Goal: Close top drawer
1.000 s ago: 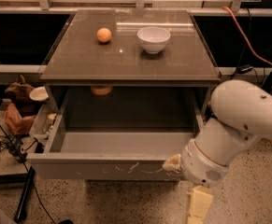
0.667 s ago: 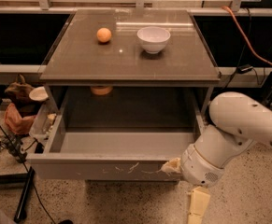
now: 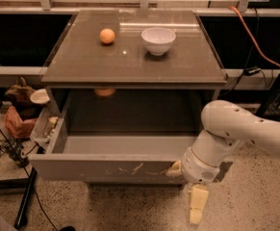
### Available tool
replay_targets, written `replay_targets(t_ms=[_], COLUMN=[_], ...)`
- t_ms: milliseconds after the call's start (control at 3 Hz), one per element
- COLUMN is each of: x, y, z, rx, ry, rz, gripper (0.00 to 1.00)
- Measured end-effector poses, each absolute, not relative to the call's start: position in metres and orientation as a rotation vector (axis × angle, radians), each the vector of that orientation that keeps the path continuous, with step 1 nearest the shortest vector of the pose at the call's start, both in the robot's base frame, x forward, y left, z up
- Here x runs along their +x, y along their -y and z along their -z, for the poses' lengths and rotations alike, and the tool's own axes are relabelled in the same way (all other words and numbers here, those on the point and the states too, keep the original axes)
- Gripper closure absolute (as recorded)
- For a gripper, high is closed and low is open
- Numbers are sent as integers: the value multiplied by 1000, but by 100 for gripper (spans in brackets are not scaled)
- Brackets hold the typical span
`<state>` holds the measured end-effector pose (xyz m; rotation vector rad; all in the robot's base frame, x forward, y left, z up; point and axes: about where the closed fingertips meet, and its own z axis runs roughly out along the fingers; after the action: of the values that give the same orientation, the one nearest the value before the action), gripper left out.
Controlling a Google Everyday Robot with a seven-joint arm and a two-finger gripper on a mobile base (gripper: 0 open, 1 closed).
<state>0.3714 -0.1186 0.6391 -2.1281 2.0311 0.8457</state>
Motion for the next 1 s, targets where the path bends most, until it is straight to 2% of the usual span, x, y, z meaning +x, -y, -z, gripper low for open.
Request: replay_targets(t_ms=[333,667,1000], x=[371,387,397], y=[119,122,122], z=[-639,-637,-636], rx=[-2128,-2102,-2076], ry=[-2031,-2076,-2077], rz=[-845,-673,-622], gripper=[0,0,0])
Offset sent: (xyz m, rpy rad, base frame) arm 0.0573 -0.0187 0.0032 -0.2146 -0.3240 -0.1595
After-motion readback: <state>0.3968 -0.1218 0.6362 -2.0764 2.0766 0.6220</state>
